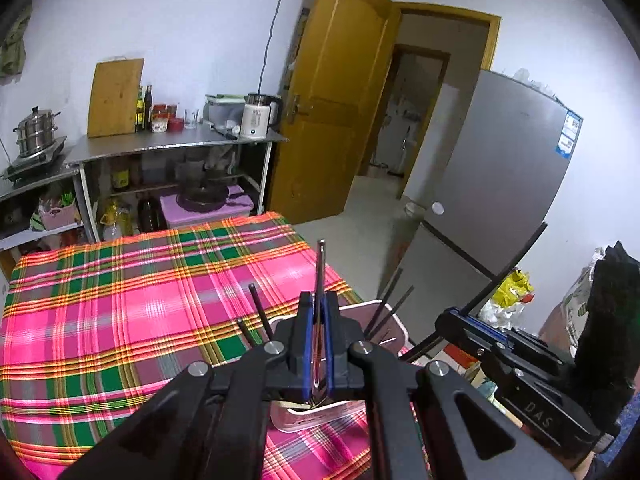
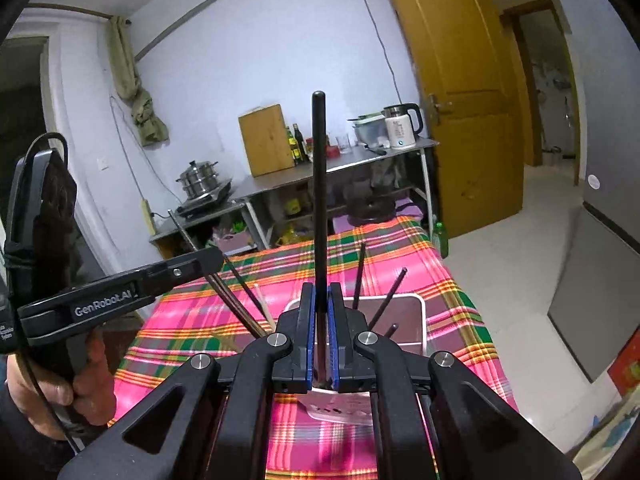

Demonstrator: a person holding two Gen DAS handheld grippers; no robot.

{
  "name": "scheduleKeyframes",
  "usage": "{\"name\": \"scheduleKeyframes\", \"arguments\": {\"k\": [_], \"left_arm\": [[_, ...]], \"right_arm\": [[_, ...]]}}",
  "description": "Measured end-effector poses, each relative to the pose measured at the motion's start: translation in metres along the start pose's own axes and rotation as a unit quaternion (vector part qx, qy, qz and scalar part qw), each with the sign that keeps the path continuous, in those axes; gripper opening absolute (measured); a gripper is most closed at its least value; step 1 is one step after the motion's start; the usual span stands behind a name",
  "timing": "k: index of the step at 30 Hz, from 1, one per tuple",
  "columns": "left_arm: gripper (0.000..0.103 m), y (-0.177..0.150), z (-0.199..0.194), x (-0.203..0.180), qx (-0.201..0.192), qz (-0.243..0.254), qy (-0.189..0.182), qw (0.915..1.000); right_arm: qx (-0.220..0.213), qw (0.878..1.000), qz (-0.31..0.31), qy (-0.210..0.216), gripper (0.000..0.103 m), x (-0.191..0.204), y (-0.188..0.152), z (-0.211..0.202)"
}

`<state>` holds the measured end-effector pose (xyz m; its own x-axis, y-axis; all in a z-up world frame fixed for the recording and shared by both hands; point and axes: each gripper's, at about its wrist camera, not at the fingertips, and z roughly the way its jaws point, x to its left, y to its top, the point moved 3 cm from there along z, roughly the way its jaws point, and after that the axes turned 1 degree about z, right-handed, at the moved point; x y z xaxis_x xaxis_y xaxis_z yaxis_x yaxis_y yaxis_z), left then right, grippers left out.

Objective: Organize utensils
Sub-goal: 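Lower both chopsticks into the holder and open both tools to release them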

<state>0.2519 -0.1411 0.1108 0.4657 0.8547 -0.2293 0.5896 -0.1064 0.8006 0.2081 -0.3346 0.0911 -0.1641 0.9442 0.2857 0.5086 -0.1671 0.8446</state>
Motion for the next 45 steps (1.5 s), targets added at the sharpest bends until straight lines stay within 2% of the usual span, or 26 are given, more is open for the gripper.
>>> {"name": "scheduleKeyframes", "arguments": {"k": [11, 22, 25, 27, 36, 45], "left_arm": [[0.006, -0.022, 0.043, 0.005, 0.039, 0.001, 0.002, 0.9992], [0.006, -0.039, 0.051, 0.005, 0.055, 0.014, 0.001, 0.9984], [0.012, -0.041, 0.050, 0.004, 0.056, 0.017, 0.001, 0.9983], [0.028, -0.041, 0.045, 0.004, 0.052, 0.016, 0.003, 0.9985], [0.033, -0.034, 0.017, 0.008, 0.025, 0.011, 0.008, 0.9996], [0.040, -0.046, -0.013, 0.008, 0.003, 0.011, 0.017, 0.9998]], "right_arm": [[0.023, 1.000, -0.011, -0.010, 0.006, -0.001, -0.015, 0.028], [0.050, 0.999, -0.017, -0.009, 0.006, -0.001, -0.037, 0.045], [0.059, 0.998, -0.016, -0.003, 0.006, -0.003, -0.038, 0.046], [0.063, 0.998, -0.016, -0.005, 0.006, -0.003, -0.037, 0.046], [0.037, 0.999, -0.014, -0.010, 0.010, -0.004, -0.029, 0.021], [0.021, 1.000, -0.020, -0.009, 0.010, -0.002, -0.032, -0.004]]}}
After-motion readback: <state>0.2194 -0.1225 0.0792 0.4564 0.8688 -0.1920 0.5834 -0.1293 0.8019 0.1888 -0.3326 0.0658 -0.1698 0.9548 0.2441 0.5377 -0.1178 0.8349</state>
